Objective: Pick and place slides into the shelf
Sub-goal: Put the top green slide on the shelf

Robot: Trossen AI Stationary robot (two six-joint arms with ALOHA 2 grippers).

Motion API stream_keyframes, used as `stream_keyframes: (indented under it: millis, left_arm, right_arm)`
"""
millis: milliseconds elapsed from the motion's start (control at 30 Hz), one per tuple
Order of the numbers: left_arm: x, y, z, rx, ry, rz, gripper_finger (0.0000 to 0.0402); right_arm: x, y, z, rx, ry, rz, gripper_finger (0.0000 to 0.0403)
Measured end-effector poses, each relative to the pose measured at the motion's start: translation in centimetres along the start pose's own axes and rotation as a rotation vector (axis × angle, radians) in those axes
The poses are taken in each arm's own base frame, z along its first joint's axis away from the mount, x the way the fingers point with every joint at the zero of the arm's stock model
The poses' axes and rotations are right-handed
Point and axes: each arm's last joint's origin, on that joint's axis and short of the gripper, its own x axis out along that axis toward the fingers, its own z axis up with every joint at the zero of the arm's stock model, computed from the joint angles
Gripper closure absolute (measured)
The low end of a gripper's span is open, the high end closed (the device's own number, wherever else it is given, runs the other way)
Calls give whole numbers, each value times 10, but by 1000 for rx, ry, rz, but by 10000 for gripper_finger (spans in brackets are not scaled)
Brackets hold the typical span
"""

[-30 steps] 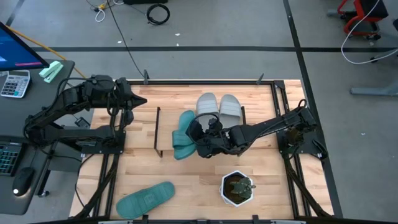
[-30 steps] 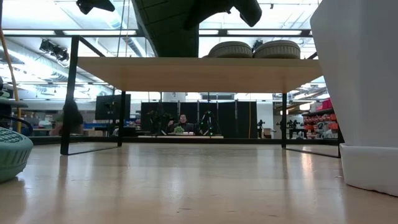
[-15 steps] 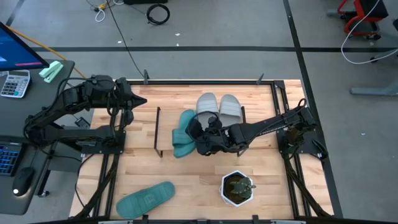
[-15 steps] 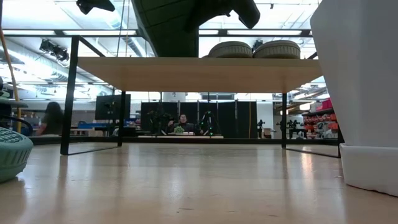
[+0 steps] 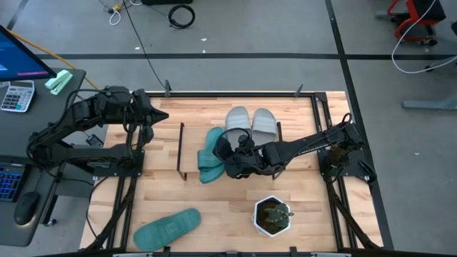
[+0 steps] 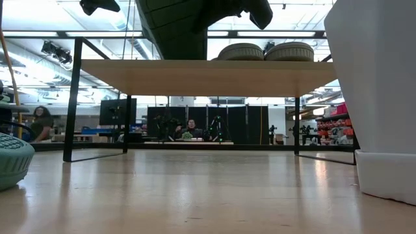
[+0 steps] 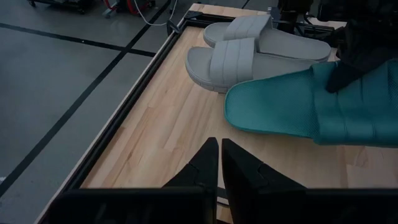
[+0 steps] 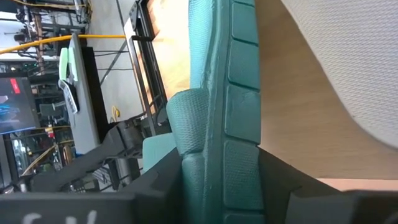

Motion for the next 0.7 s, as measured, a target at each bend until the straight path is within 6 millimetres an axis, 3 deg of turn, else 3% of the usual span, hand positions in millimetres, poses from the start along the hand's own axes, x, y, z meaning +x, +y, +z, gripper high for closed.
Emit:
stream_keyframes:
  millis: [700]
  left_arm:
    - [0,0,0,0,0,0,375]
  right_arm:
    - [3,3,6,3,-16,2,236]
